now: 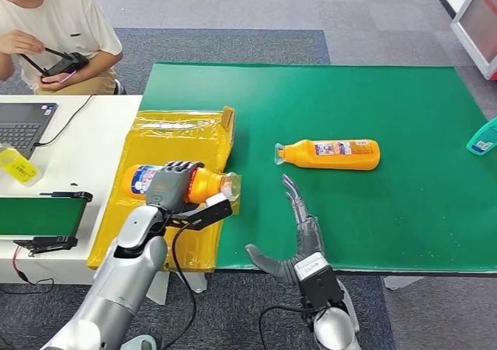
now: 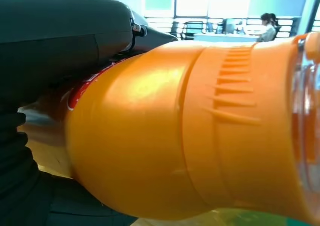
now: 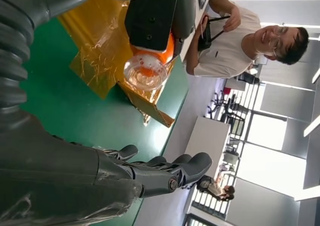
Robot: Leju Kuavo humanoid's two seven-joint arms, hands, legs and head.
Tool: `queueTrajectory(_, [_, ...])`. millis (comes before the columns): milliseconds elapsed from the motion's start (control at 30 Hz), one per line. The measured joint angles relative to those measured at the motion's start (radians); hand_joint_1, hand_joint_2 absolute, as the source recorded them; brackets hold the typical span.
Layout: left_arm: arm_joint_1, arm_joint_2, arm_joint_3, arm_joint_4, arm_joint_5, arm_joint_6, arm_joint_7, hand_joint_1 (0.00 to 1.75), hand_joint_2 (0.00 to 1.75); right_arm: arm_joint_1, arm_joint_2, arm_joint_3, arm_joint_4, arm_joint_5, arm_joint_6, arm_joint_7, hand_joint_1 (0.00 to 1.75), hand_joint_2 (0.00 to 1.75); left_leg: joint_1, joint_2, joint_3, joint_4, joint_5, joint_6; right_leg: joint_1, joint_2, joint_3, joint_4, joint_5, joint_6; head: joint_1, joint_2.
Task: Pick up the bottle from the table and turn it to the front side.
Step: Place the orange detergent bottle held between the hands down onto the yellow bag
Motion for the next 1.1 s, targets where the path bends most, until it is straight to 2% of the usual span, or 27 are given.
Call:
queueTrajectory(167, [-0.037, -0.062, -0.055, 0.087, 0.010, -0.015, 0.003, 1.75, 1.75, 0.000, 0.000, 0.015, -0.021, -0.018, 0.040, -0.019, 0.00, 1.75, 0.000, 0.000, -0.001, 0.000, 0.000, 0.000, 0.000, 0.000, 0.000, 0.000, 0.000, 0.000, 0.000, 0.000])
queueTrajectory(300, [-0.075, -0.089, -0.095, 0.178, 0.013, 0.000, 0.031, 1.75, 1.75, 0.004, -0.001, 0.047, -0.056, -0.026, 0.048, -0.028, 0.00, 1.75, 0.000, 0.000, -0.001, 0.000, 0.000, 0.000, -0.001, 0.000, -0.001, 0.000, 0.000, 0.000, 0.000, 0.000])
queueTrajectory(633, [-0.144, -0.102, -0.102, 0.353, 0.007, 0.018, 0.097, 1.75, 1.75, 0.048, -0.007, 0.074, -0.172, -0.063, 0.082, -0.049, 0.00, 1.75, -0.001, 0.000, 0.000, 0.000, 0.000, 0.000, -0.001, 0.000, 0.000, 0.000, 0.000, 0.000, 0.000, 0.000])
queueTrajectory(900, [-0.165, -0.095, -0.082, 0.403, 0.019, 0.039, 0.102, 1.75, 1.75, 0.062, -0.009, 0.074, -0.203, -0.061, 0.081, -0.045, 0.00, 1.75, 0.000, 0.000, 0.001, 0.000, 0.000, 0.000, -0.001, 0.000, 0.001, 0.000, 0.000, 0.000, 0.000, 0.000])
queueTrajectory(1033, [-0.170, -0.097, -0.075, 0.413, 0.017, 0.035, 0.098, 0.03, 1.75, 0.064, -0.010, 0.075, -0.208, -0.055, 0.078, -0.044, 0.00, 1.75, 0.000, 0.000, 0.001, 0.000, 0.000, 0.000, -0.001, 0.000, 0.002, 0.000, 0.000, 0.000, 0.000, 0.000])
queueTrajectory(1100, [-0.172, -0.099, -0.070, 0.420, 0.019, 0.021, 0.097, 0.00, 1.75, 0.065, -0.010, 0.075, -0.210, -0.053, 0.076, -0.039, 0.00, 1.75, 0.000, 0.000, 0.001, 0.000, 0.000, 0.000, -0.001, 0.000, 0.002, 0.000, 0.000, 0.000, 0.000, 0.000])
